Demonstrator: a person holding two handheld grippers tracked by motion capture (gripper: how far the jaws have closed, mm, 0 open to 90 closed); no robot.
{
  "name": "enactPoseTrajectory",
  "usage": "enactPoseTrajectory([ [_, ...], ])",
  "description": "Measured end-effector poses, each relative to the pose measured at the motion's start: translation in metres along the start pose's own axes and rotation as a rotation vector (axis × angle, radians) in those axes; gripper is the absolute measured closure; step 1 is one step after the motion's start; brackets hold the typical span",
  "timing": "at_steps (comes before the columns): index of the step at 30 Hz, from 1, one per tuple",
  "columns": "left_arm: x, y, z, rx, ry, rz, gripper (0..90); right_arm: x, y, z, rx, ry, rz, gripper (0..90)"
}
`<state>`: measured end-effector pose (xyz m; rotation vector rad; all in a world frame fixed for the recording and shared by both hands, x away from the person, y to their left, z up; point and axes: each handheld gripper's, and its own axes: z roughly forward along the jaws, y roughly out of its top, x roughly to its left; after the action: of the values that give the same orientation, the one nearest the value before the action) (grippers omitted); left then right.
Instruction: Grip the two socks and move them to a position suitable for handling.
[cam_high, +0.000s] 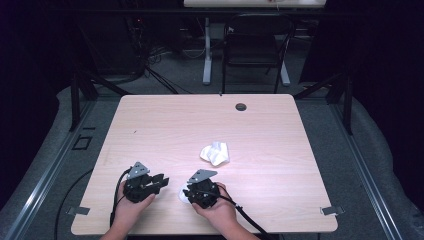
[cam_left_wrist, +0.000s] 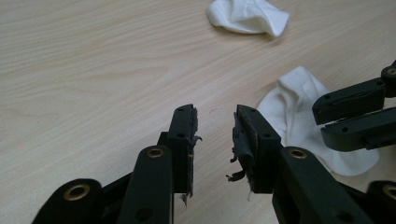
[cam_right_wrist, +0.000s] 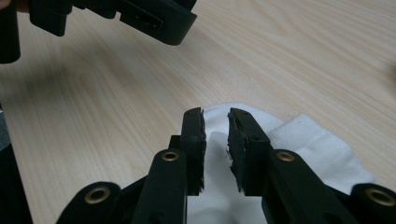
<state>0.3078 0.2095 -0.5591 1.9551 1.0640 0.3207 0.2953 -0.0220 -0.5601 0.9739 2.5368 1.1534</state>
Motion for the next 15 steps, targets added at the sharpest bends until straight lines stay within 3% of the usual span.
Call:
enactPoseTrajectory([
  [9, -0.004, -0.001, 0.007, 0.046, -0.018, 0.022, 67.8, 0.003, -0.004, 0.01, 0.028, -0.014, -0.02, 72.0],
  [15, -0.006, -0.002, 0.009, 0.05, -0.019, 0.037, 67.8, 0.004, -0.008, 0.014, 0.026, -0.031, -0.03, 75.1],
])
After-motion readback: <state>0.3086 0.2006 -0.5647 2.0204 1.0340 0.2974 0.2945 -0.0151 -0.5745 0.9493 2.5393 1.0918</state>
